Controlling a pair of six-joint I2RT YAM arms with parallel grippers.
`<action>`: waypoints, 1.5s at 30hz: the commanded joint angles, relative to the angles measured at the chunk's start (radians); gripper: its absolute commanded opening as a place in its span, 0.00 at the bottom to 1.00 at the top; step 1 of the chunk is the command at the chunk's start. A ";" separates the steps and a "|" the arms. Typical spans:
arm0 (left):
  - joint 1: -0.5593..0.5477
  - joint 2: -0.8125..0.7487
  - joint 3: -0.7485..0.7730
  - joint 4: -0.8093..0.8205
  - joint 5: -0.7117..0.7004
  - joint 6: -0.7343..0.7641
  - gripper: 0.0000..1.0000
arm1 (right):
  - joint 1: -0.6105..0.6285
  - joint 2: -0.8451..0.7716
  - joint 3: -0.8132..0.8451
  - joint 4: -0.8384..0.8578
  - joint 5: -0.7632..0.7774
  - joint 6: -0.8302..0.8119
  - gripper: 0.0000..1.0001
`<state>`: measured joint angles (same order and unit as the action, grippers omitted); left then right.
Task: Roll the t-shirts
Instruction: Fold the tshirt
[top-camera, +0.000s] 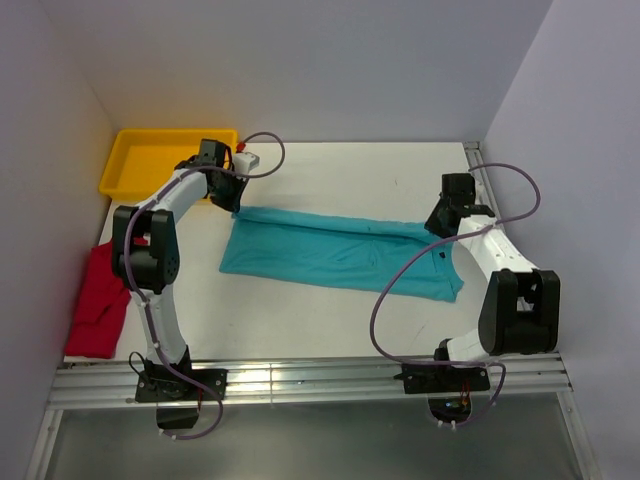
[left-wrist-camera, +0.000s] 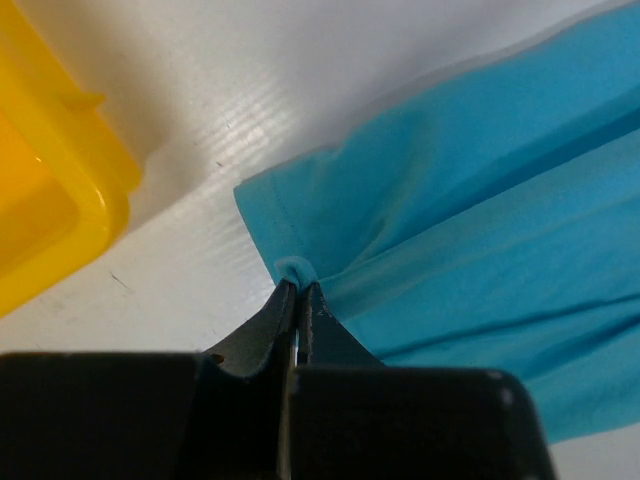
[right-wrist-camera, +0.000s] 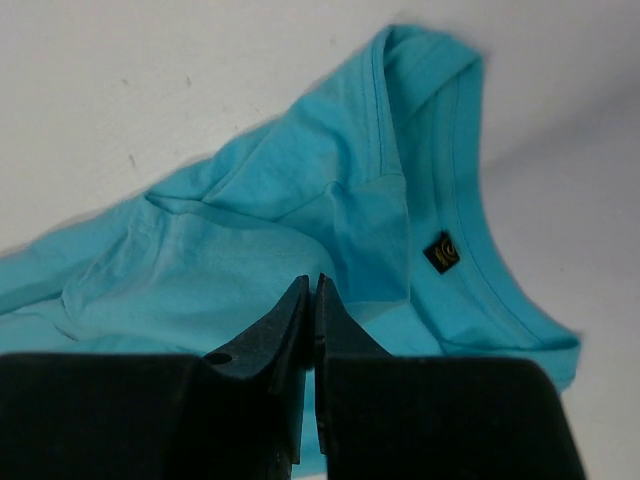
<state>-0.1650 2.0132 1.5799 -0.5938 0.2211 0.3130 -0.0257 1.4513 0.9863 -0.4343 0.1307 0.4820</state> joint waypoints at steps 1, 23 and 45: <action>-0.001 -0.074 -0.030 -0.009 0.017 0.029 0.00 | 0.003 -0.072 -0.024 -0.024 0.017 0.029 0.00; -0.001 -0.111 -0.156 0.008 0.012 0.034 0.30 | 0.004 -0.112 -0.204 -0.024 0.015 0.058 0.20; 0.051 -0.200 -0.117 0.025 0.078 0.014 0.51 | 0.003 0.023 -0.015 -0.024 -0.032 0.041 0.53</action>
<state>-0.1112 1.8225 1.3949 -0.5663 0.2420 0.3275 -0.0257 1.4178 0.9031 -0.4900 0.1108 0.5335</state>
